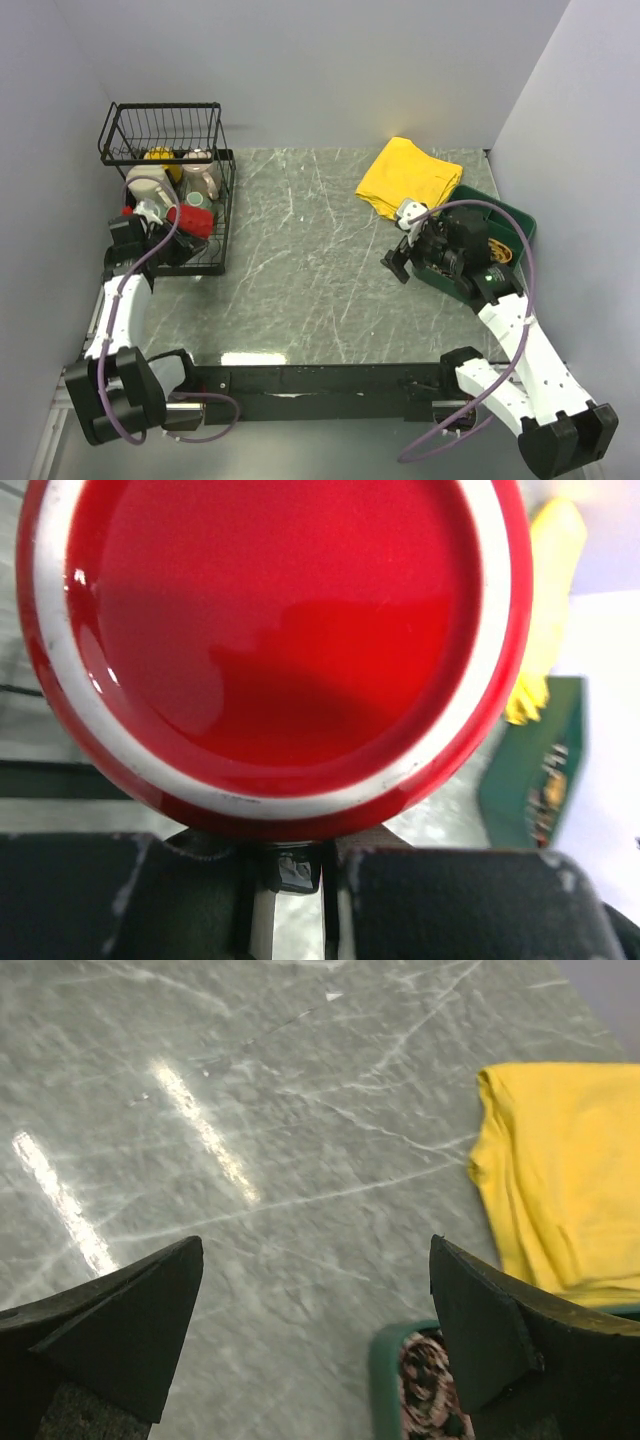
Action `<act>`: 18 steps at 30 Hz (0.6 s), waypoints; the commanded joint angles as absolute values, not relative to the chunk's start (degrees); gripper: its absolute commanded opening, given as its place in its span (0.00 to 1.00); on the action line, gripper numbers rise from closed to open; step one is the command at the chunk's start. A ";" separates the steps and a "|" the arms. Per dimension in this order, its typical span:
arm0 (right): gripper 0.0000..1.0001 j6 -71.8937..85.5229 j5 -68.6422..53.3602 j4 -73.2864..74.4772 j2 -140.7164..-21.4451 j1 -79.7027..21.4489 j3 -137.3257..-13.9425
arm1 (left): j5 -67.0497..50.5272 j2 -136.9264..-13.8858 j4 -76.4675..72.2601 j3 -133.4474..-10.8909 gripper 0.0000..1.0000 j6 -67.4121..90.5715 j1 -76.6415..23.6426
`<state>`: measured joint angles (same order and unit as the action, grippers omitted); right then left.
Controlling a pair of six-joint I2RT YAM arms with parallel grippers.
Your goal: Load the cups into the dish rack
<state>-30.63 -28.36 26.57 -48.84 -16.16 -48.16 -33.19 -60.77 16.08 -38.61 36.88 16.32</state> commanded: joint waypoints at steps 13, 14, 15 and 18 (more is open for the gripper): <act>1.00 -21.89 -41.13 16.96 -43.16 -8.44 -41.04 | -17.15 -71.53 7.21 -43.06 0.01 30.76 13.89; 1.00 -21.88 -41.31 16.79 -43.07 -8.26 -41.04 | -15.40 -72.15 6.68 -43.15 0.01 30.85 13.45; 1.00 -21.88 -41.40 16.87 -42.89 -8.09 -40.96 | -14.51 -72.85 6.68 -43.68 0.01 30.85 12.49; 1.00 -21.88 -41.83 16.96 -42.63 -7.38 -40.96 | -10.73 -75.32 6.68 -44.38 0.01 30.94 10.82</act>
<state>-22.74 -39.83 18.83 -43.70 -8.38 -40.82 -16.53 -73.80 12.69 -40.64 32.10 13.26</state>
